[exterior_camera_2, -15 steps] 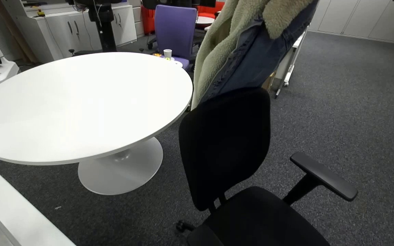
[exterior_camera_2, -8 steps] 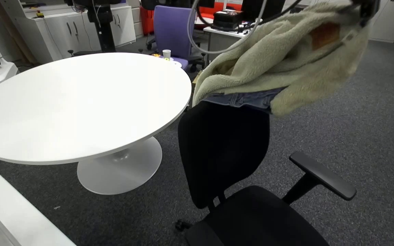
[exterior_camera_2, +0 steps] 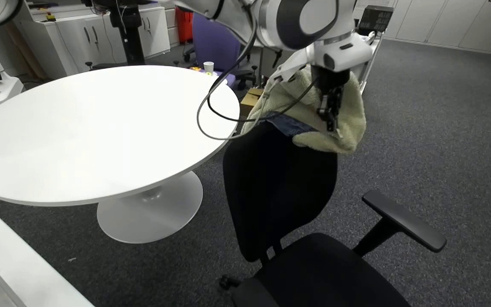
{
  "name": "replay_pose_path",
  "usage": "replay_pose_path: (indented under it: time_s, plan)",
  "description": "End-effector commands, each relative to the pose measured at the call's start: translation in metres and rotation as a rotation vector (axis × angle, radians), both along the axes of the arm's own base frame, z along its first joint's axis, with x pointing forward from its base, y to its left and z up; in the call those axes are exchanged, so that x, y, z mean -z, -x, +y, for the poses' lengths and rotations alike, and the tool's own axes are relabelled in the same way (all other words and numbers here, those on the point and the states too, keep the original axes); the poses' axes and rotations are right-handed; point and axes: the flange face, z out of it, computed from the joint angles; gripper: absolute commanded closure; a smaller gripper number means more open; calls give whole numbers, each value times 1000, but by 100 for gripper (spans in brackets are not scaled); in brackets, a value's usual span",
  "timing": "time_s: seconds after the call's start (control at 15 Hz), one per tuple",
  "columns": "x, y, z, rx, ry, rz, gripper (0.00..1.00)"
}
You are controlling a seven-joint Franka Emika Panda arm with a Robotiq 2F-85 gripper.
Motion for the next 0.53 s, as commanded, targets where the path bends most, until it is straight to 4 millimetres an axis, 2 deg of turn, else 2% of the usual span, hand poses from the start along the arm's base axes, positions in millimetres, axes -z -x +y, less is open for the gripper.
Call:
replay_pose_path:
  time_s: [0.0,0.13,0.27,0.4,0.47]
  plan:
    - [30,6,10,-59,27,79,98]
    - [34,6,12,-70,32,89,98]
    - [29,5,13,-89,37,85,98]
    - [19,3,17,-114,42,66,98]
    - [7,0,19,-128,42,38,98]
